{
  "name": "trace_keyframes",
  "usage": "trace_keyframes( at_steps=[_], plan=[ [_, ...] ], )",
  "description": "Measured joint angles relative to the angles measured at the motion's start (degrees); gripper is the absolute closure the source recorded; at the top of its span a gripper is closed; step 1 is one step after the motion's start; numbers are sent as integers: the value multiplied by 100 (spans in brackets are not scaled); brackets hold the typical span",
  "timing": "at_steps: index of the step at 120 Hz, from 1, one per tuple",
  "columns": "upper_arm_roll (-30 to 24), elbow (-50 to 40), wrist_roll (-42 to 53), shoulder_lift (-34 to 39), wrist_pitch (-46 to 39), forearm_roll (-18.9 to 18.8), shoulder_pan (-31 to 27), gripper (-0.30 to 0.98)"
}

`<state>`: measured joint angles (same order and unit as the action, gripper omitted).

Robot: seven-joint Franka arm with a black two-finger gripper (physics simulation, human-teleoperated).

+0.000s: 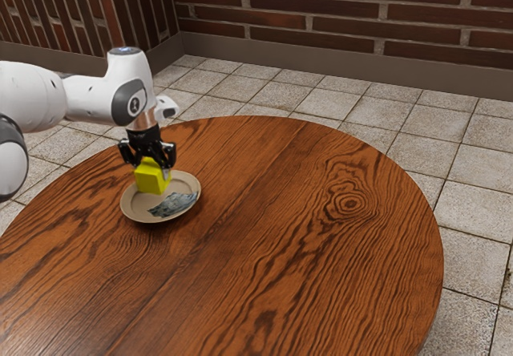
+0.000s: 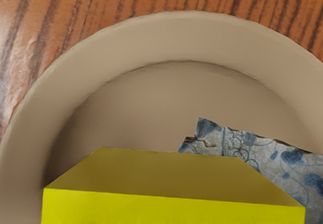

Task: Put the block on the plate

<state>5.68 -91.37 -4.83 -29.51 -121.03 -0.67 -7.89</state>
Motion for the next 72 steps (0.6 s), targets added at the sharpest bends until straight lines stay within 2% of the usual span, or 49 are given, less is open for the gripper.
trace_keyframes(
  at_steps=[14,28,44,56,72],
  plan=[
    [2,-109,65,34,-57,307,2,18],
    [3,-152,125,96,-88,448,2,10],
    [3,-399,188,524,-64,470,43,5],
    [9,-580,219,1023,25,448,302,3],
    [11,-784,210,1908,329,215,714,2]
  ],
)
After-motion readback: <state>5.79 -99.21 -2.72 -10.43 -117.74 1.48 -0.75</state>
